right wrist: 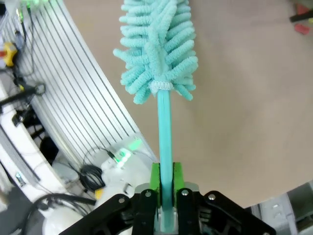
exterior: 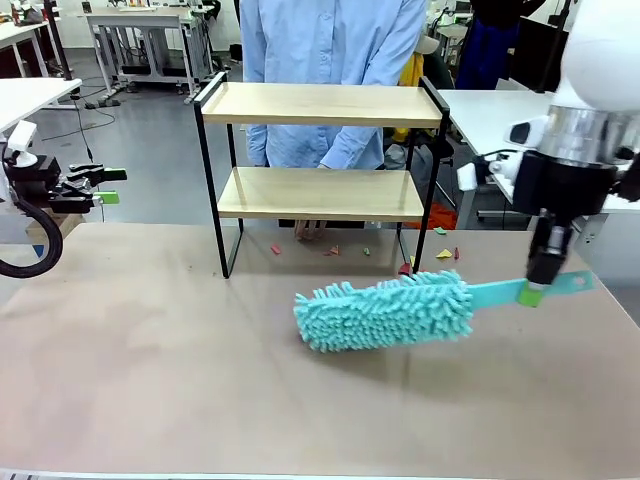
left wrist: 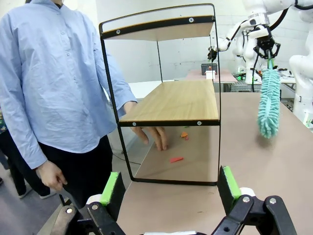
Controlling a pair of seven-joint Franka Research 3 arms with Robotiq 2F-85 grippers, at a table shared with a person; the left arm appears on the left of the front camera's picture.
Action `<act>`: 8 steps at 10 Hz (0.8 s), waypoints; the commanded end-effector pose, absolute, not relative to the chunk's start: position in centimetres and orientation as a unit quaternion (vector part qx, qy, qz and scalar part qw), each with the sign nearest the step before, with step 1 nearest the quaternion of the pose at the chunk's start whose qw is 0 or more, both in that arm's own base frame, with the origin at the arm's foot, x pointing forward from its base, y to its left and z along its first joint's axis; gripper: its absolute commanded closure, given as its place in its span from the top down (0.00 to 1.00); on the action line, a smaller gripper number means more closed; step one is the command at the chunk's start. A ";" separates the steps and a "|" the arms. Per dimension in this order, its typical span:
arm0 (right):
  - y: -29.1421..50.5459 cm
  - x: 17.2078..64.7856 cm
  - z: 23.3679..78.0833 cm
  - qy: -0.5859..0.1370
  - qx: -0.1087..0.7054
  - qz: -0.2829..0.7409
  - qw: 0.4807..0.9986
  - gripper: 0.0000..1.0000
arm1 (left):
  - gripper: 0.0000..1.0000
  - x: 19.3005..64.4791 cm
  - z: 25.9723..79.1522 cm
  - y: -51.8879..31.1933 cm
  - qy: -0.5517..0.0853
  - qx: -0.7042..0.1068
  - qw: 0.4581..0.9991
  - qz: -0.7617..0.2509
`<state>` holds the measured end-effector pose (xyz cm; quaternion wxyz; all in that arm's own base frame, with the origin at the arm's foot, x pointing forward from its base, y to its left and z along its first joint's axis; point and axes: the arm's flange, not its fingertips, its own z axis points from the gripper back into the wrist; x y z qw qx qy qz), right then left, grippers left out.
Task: Clean the shelf.
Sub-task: Clean the specific section of the Shelf indicated by the human with the Duster.
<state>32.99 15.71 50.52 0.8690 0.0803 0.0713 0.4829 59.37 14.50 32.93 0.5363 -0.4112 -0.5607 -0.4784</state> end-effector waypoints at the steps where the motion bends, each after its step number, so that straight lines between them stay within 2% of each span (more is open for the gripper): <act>1: 20.4 32.4 51.7 0.045 0.105 0.406 0.907 0.13 | 1.00 59.1 33.3 14.4 -0.559 -0.411 0.536 -0.481; 3: 25.1 31.7 51.2 0.044 0.114 0.317 0.941 0.13 | 1.00 59.1 33.3 14.4 -0.559 -0.411 0.536 -0.481; 4: 27.6 31.8 50.7 0.047 0.145 0.290 0.945 0.13 | 1.00 59.1 33.3 14.4 -0.559 -0.411 0.536 -0.481; 5: 30.0 32.1 50.0 0.024 0.123 0.266 0.956 0.13 | 1.00 59.1 33.3 14.4 -0.559 -0.411 0.536 -0.481; 8: 34.9 33.9 48.5 0.009 0.128 0.215 0.968 0.13 | 1.00 59.1 33.3 14.4 -0.559 -0.411 0.536 -0.481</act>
